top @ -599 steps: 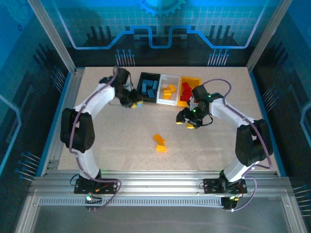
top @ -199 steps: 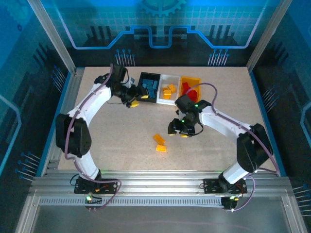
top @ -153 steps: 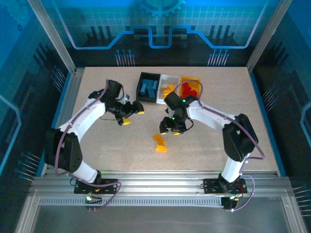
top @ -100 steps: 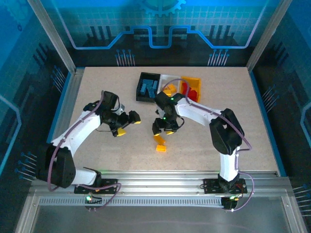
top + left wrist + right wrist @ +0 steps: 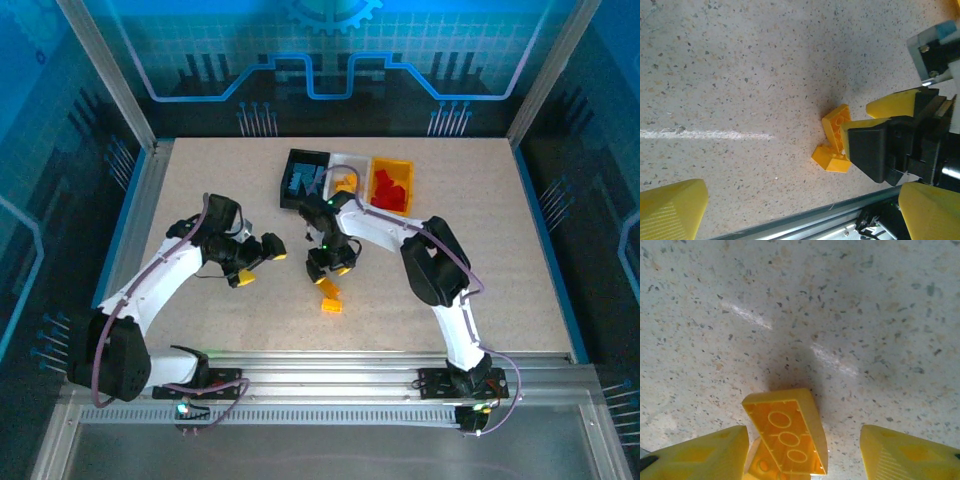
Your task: Sort the legos into containers by color
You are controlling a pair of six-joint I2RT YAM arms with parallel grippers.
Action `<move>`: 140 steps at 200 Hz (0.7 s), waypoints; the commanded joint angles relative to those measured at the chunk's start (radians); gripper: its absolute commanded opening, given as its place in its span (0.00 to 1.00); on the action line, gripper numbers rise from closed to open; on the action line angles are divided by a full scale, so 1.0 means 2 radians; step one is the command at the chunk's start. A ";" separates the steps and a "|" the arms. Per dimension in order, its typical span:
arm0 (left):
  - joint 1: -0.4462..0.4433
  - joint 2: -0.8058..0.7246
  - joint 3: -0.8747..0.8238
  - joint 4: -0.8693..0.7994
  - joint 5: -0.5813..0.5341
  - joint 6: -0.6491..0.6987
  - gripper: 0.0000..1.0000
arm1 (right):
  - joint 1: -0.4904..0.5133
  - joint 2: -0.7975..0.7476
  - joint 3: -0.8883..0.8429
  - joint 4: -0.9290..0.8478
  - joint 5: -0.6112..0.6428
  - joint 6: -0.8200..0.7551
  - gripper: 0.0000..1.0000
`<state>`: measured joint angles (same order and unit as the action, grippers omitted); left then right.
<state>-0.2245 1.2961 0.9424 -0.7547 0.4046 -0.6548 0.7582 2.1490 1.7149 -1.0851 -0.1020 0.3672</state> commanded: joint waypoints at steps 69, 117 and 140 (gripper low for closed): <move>0.012 0.039 0.033 -0.017 0.006 0.021 0.99 | 0.020 0.053 0.028 -0.022 0.050 -0.012 0.56; 0.022 0.046 0.036 -0.018 0.010 0.028 0.99 | 0.013 0.046 0.036 -0.019 0.073 -0.008 0.36; 0.028 0.052 0.041 -0.018 0.015 0.033 0.99 | -0.001 0.040 0.057 -0.024 0.068 -0.001 0.31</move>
<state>-0.1879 1.3796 0.9874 -0.7658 0.4080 -0.6239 0.7834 2.2314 1.7683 -1.1069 0.0204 0.3550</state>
